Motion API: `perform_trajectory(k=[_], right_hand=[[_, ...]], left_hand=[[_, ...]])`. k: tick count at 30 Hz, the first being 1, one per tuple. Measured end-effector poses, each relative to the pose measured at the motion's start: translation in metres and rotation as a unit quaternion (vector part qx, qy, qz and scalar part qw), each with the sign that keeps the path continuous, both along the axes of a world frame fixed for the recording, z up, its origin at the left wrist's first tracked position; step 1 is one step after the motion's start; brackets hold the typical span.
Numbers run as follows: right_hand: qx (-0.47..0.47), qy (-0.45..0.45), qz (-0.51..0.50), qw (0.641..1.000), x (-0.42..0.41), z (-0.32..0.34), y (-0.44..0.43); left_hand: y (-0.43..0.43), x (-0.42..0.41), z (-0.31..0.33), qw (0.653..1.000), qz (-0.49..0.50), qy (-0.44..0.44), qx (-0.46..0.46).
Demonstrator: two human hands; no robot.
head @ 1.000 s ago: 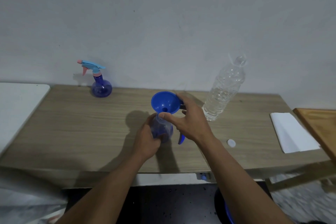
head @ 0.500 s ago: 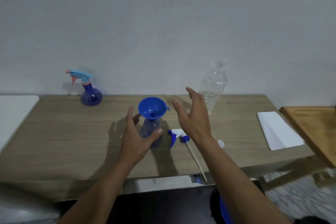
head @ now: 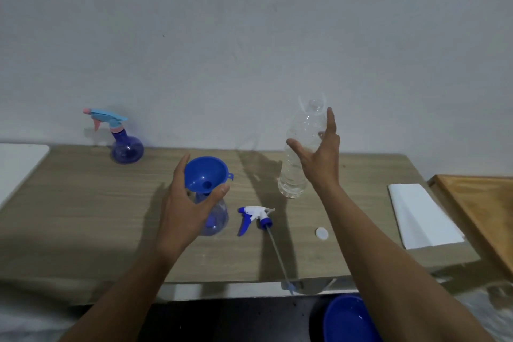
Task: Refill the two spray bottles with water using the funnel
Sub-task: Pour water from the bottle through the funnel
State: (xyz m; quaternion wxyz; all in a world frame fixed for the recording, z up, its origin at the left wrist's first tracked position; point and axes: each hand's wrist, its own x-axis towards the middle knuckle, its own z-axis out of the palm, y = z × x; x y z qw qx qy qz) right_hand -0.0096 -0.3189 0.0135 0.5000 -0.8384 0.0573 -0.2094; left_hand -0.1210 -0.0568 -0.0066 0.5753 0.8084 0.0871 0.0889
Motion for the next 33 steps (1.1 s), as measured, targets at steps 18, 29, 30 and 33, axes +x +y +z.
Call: perform_trajectory(k=[18, 29, 30, 33], right_hand=[[-0.241, -0.085, 0.185, 0.949, 0.009, 0.051, -0.01], [-0.589, -0.083, 0.239, 0.768, -0.017, 0.106, 0.01], [-0.602, -0.083, 0.24, 0.757, -0.019, 0.106, 0.012], [-0.622, -0.093, 0.245, 0.738, -0.026, 0.103, 0.019]], left_hand=[[-0.008, 0.005, 0.004, 0.999, 0.041, -0.013, -0.022], [0.0, 0.008, 0.002, 0.999, 0.021, -0.024, -0.044], [0.001, 0.008, 0.002, 0.998, 0.021, -0.026, -0.044], [0.002, 0.008, 0.001, 0.998, 0.02, -0.028, -0.047]])
